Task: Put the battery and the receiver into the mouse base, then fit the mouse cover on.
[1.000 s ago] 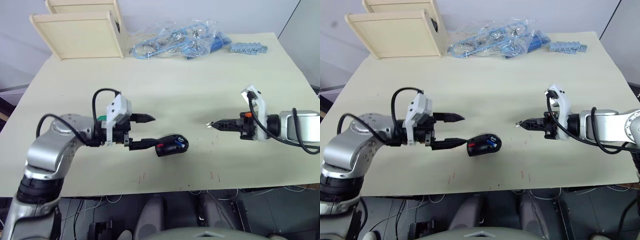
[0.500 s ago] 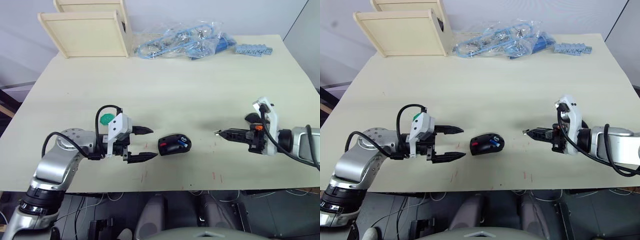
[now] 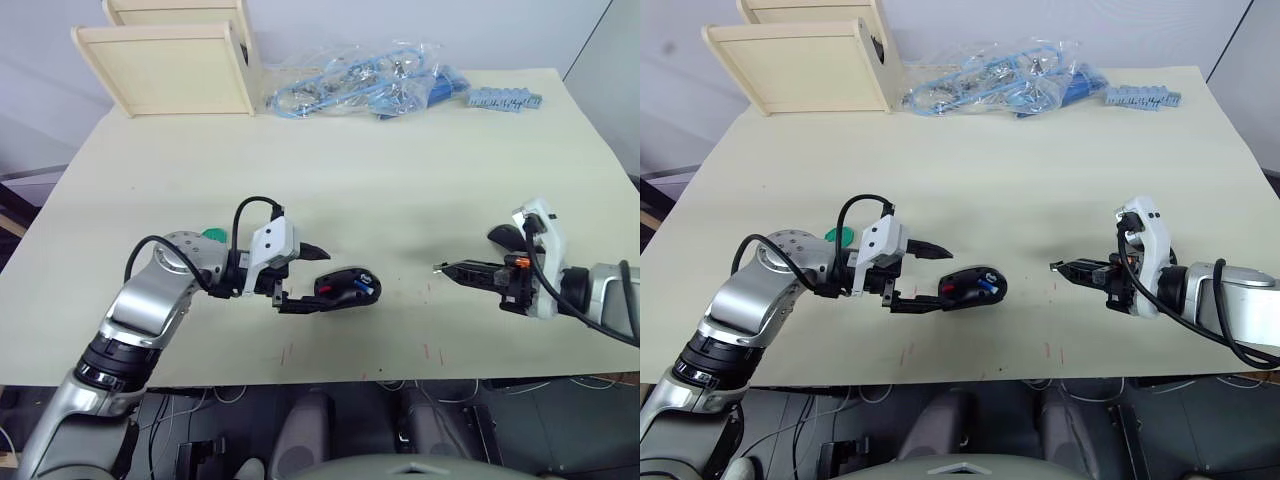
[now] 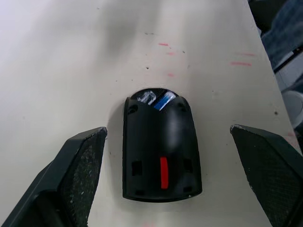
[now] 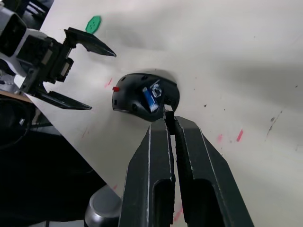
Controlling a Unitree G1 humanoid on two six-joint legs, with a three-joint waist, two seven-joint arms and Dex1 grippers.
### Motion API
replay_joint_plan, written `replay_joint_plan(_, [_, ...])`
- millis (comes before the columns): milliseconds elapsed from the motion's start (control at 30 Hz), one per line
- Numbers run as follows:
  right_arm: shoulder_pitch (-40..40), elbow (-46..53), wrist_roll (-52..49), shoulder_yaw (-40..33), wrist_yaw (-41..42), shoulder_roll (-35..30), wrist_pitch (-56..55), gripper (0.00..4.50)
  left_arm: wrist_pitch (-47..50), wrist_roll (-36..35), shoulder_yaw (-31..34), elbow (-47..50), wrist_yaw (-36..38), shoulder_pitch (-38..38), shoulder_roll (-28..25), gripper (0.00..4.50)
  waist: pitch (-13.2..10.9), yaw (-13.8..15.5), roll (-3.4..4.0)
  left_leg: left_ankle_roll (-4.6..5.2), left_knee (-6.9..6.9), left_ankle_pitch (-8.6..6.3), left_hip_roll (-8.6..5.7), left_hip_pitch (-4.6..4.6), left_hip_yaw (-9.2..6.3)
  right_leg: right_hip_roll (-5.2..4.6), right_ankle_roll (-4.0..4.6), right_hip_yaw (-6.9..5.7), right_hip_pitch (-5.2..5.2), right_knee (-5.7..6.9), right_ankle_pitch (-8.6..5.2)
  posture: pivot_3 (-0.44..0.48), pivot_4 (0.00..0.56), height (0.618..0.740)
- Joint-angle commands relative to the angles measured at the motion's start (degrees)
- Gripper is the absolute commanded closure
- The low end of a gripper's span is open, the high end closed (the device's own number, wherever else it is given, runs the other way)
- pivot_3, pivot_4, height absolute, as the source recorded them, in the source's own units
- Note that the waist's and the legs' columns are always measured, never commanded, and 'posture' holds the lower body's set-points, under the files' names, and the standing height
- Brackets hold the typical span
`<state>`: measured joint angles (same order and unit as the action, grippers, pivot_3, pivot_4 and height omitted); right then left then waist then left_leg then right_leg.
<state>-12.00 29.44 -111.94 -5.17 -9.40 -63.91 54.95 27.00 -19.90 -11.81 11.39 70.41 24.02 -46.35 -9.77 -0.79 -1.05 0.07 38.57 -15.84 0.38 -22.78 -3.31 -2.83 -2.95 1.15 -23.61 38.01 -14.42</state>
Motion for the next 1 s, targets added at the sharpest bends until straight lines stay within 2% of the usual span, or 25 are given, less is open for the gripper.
replay_joint_plan(33, [0.28, 1.72, -1.06, -2.01, -0.04, -0.91, -1.54, 4.50, -2.00, 2.13, -1.95, -0.74, 0.40, 1.20, 0.98, 0.04, 0.00, 0.04, 0.00, 0.00, 0.00, 0.00, 0.00, 0.00, 0.00, 0.00, 0.00, 0.00, 0.00, 0.00, 0.00, 0.000, 0.150, 0.740])
replay_joint_plan(467, [3.00, 3.74, -1.06, -2.62, -0.95, -1.08, -3.94, 4.50, -1.02, 6.92, -6.49, -2.93, -2.35, 5.06, 7.40, 0.04, 0.00, 0.13, 0.00, 0.00, 0.04, 0.00, -0.01, -0.01, -0.02, -0.01, 0.00, -0.02, 0.02, 0.01, 0.00, 0.000, 0.150, 0.740])
replay_joint_plan(1000, [3.14, 4.70, -1.06, -1.95, -2.05, -0.65, -5.60, 4.50, 1.78, 10.14, -9.14, -2.51, -2.27, 7.47, 8.17, 0.04, 0.00, 0.08, 0.00, 0.00, 0.06, 0.00, -0.01, -0.01, -0.04, 0.00, 0.00, -0.02, 0.03, 0.03, 0.00, 0.000, 0.150, 0.740])
